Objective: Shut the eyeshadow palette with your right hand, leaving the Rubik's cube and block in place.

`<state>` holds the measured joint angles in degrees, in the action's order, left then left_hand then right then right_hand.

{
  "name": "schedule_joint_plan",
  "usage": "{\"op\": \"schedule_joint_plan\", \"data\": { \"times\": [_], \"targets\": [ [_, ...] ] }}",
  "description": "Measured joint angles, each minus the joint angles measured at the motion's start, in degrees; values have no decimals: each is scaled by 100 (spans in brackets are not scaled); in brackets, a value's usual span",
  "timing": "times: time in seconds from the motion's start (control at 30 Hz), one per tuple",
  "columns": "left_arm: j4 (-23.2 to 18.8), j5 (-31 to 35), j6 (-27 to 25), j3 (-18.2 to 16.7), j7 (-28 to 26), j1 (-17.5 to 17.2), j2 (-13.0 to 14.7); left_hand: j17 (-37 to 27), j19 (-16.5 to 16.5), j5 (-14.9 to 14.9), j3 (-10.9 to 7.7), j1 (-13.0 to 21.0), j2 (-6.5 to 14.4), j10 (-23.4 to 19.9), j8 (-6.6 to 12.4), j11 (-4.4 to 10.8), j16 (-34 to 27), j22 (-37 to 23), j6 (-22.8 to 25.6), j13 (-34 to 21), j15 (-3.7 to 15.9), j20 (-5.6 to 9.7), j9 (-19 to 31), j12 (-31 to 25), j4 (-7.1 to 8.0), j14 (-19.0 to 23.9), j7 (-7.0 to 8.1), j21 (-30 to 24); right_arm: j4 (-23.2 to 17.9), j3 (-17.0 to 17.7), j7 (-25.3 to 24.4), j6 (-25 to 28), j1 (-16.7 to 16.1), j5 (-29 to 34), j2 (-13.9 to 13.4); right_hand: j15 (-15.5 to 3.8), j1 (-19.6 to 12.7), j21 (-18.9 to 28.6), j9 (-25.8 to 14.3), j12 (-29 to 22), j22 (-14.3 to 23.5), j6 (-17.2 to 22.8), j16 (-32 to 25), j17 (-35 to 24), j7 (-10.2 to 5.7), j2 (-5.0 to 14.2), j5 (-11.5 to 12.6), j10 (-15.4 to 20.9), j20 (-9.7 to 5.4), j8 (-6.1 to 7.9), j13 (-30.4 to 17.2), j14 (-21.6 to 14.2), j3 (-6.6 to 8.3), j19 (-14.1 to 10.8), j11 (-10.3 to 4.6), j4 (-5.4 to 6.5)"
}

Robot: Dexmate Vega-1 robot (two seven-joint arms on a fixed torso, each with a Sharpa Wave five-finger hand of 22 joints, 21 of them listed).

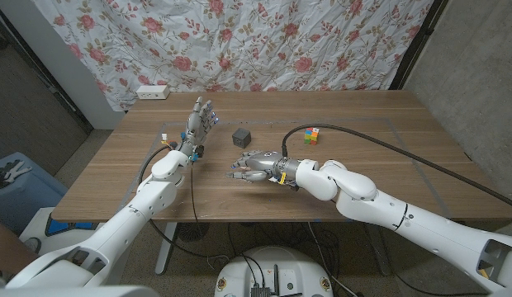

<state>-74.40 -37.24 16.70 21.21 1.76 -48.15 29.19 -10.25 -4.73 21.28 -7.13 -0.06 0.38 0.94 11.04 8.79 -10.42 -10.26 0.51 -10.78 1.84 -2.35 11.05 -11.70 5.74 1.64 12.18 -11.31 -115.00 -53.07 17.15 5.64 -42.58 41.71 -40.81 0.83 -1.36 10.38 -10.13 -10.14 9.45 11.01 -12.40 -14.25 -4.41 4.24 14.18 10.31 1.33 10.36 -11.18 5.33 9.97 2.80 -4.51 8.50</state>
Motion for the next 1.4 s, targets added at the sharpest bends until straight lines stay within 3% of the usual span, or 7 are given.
{"op": "schedule_joint_plan", "data": {
  "times": [0.4, 0.53, 1.4],
  "targets": [
    [-2, 0, 0, 0, 0, 0, 1, 0, 0, 0, 0, 0, 0, 0, 0, 0, 0, 0, 0, 0, 0, 0, 0, 0, 0, 0, 0, 0, 425, 91, -410, -476, -129, 268, 114, -21, 30, 0, 0, 0, 0, -31, 0, -27, 31, 30, 0, -30, -2, 0, 26, 21, 26, 0, -31, 37],
    [-2, 0, 0, 1, 0, 0, 1, 0, 0, 0, 0, 0, 0, 0, 0, 0, 0, 0, 0, 0, 0, 0, 0, 0, 0, 0, 0, 0, 508, 103, -549, -598, -147, 345, 143, -22, 30, 0, 0, 0, 0, -31, 0, -27, 31, 30, -22, -58, -64, 0, 26, 20, 26, 19, -65, 36],
    [-1, 0, 0, 0, -1, 2, 0, 0, 0, 0, 0, 0, 0, 0, 0, 0, 0, 0, 0, 0, 0, 0, 0, 0, 0, 0, 0, 0, 1126, 144, -1094, -983, -241, 529, 252, -64, 75, 23, -1, -25, 0, -7, -28, -54, 9, -15, -22, -38, -84, 26, 25, -23, 18, -3, -83, 76]
  ]
}}
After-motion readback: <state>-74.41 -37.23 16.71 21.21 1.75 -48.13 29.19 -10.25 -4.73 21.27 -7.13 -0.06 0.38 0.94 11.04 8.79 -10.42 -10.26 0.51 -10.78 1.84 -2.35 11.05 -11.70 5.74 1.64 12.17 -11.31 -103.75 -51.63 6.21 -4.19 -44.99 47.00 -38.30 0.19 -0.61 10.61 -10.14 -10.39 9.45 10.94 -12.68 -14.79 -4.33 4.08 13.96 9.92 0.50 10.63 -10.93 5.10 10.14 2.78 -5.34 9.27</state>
